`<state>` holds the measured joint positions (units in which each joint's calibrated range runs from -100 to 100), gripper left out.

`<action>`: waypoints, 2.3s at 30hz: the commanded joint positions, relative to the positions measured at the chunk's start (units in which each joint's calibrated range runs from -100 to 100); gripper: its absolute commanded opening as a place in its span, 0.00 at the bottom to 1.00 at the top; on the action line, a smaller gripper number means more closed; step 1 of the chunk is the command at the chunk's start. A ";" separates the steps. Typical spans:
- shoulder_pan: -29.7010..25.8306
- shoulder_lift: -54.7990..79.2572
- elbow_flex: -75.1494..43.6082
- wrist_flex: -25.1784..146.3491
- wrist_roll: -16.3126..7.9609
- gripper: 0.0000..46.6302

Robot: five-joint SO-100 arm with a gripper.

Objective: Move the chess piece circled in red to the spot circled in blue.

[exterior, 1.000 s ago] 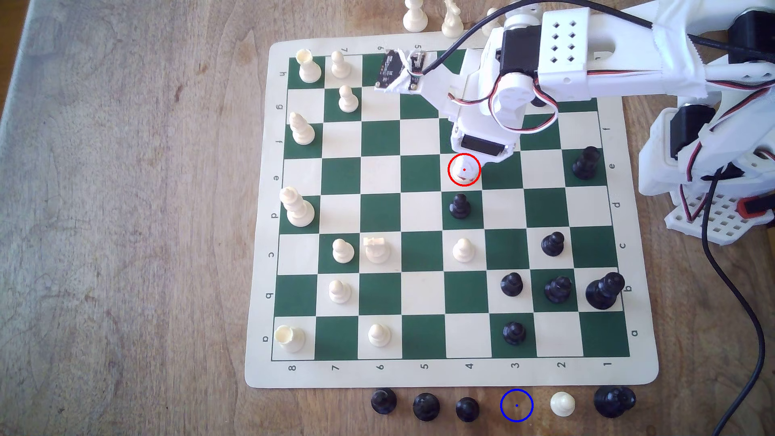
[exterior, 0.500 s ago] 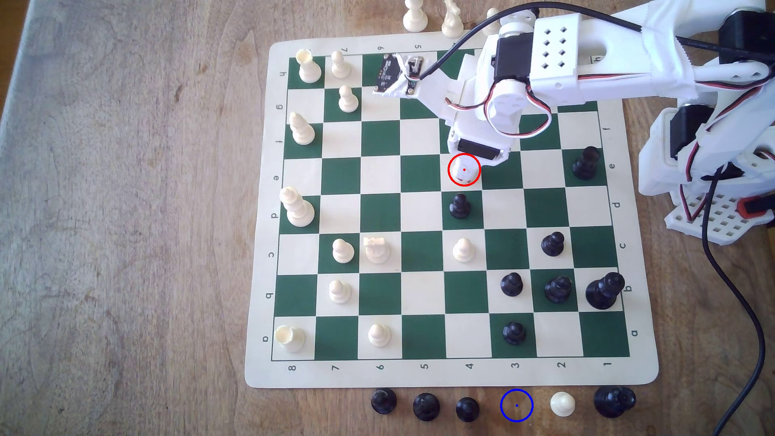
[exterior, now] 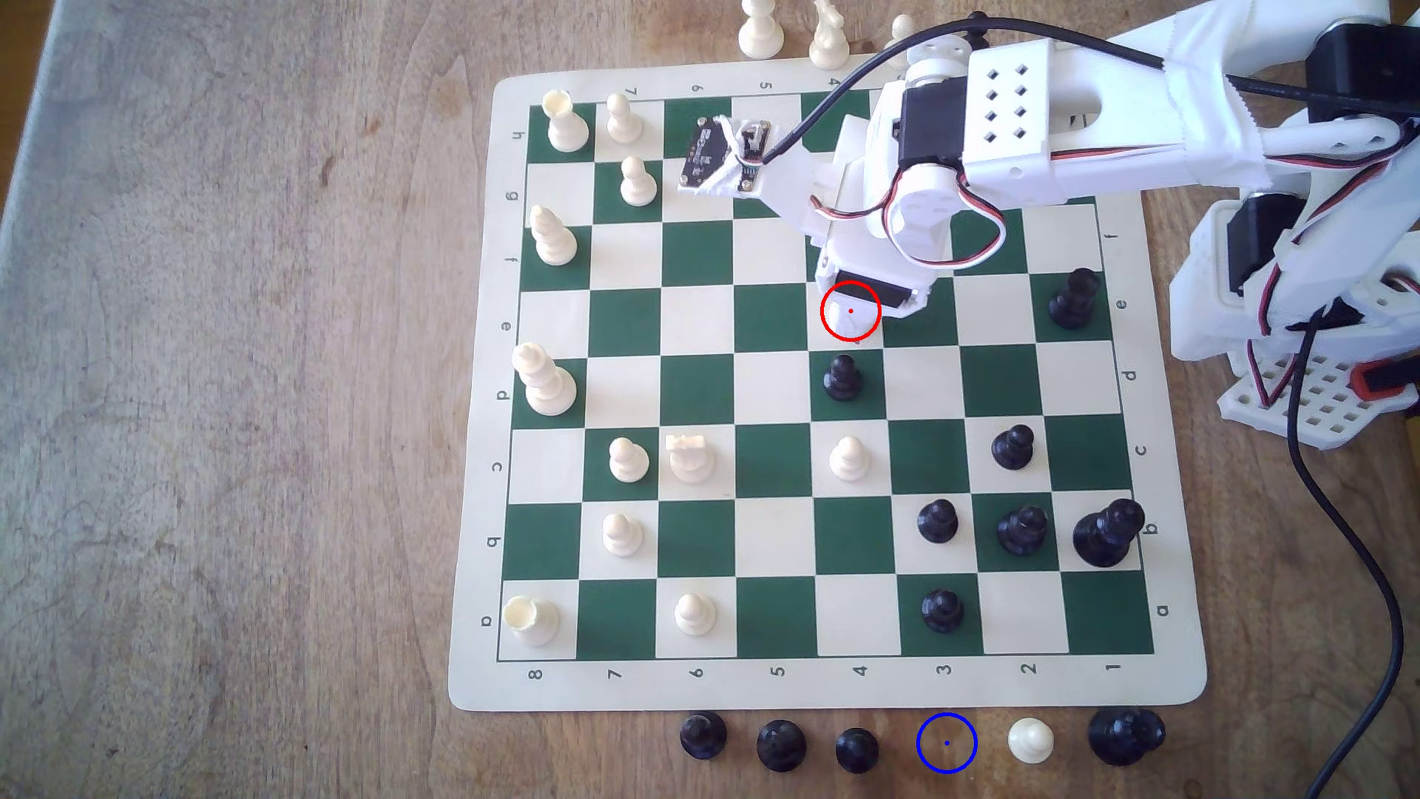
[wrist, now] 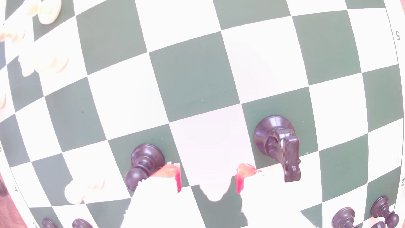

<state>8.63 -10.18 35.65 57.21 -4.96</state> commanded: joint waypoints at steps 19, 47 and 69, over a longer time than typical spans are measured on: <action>-0.30 -2.38 -1.75 1.84 -0.15 0.01; -27.20 -13.42 -28.58 25.92 -4.44 0.01; -46.13 9.33 -38.10 15.93 -6.11 0.01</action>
<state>-36.14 -1.72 3.84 74.90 -11.31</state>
